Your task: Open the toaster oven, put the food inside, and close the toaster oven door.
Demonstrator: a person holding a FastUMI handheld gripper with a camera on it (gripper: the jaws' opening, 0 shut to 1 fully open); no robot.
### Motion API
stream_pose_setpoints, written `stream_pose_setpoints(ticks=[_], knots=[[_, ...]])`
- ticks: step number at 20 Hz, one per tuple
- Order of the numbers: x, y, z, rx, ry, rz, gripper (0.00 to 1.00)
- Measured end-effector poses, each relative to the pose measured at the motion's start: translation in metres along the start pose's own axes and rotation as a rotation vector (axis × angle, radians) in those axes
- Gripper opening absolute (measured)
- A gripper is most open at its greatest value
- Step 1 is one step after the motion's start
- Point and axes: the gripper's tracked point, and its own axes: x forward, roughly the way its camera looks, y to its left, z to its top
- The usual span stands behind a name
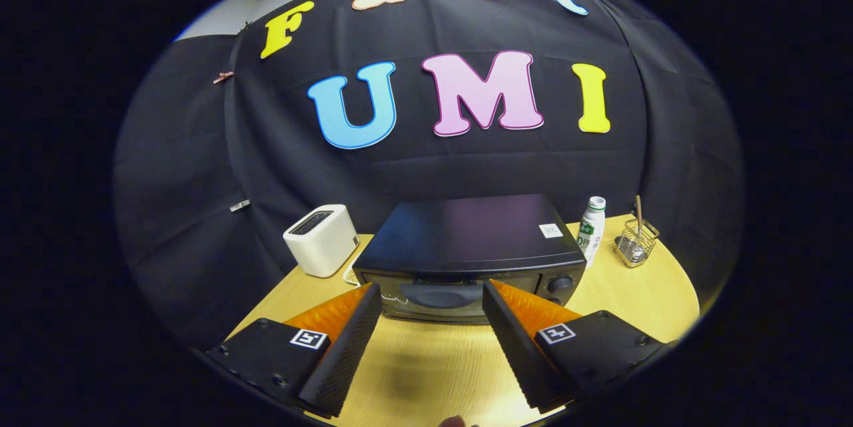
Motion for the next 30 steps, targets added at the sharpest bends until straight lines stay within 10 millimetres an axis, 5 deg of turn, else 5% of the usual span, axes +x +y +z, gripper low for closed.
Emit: stream_pose_setpoints(ticks=[13,20,30], knots=[[-0.074,-0.039,0.125,-0.022,-0.232,-0.087,0.98],[-0.107,-0.069,0.169,-0.099,-0.329,-0.146,0.98],[-0.134,-0.112,0.158,-0.096,-0.322,-0.185,0.98]])
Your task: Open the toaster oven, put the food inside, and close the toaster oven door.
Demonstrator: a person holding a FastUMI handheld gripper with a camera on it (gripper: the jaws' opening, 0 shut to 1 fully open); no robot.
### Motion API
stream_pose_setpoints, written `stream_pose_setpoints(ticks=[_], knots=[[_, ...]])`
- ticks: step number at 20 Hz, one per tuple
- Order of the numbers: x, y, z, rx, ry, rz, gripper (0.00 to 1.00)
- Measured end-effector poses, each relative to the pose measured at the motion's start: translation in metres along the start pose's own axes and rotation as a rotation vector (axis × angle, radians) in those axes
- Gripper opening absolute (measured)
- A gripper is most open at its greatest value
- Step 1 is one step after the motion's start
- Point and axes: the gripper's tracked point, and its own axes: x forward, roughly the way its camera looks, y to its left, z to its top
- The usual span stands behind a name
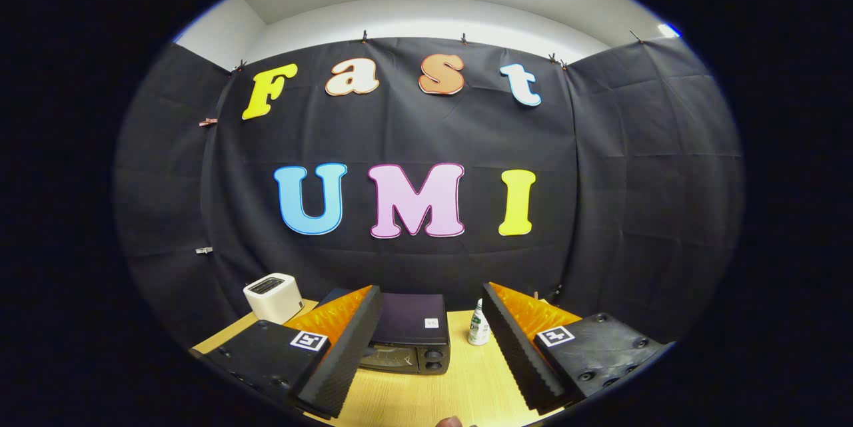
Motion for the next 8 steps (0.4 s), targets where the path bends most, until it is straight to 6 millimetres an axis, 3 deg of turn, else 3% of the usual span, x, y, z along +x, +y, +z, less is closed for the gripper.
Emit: stream_pose_setpoints(ticks=[6,7,8], knots=[[-0.004,-0.023,-0.007,0.022,0.008,-0.032,0.98],[0.007,-0.03,0.008,0.025,0.009,-0.037,0.98],[0.01,-0.034,0.007,0.026,0.011,-0.038,0.98]])
